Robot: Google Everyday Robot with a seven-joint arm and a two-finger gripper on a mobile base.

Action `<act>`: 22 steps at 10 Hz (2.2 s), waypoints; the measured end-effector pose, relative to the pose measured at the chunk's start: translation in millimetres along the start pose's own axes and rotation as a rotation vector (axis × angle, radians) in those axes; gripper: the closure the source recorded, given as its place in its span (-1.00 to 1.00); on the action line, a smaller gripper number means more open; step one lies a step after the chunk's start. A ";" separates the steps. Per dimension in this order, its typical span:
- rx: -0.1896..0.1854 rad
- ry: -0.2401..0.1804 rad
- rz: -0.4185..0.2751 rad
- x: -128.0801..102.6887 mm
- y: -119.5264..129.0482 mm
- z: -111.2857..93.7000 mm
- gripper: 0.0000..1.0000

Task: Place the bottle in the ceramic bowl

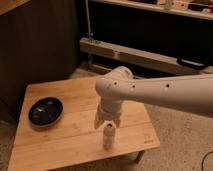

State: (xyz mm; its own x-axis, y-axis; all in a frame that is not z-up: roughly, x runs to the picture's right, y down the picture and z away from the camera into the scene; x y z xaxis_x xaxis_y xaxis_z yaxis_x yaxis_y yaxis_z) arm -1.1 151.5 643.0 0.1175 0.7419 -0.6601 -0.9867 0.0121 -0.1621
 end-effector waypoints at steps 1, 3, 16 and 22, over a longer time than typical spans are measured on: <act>0.010 0.009 -0.011 -0.4 1.2 2.6 -0.30; 0.031 0.025 -0.010 2.2 -5.5 8.7 -0.30; 0.057 0.069 0.027 8.6 -7.6 52.1 -0.30; 0.083 0.096 0.070 -8.0 -19.4 77.4 0.26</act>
State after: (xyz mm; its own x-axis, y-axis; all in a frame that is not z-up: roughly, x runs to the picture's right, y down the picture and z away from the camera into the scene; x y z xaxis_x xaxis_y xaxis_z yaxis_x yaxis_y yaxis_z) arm 8.4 197.2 708.2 0.0546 0.6753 -0.7355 -0.9983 0.0209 -0.0550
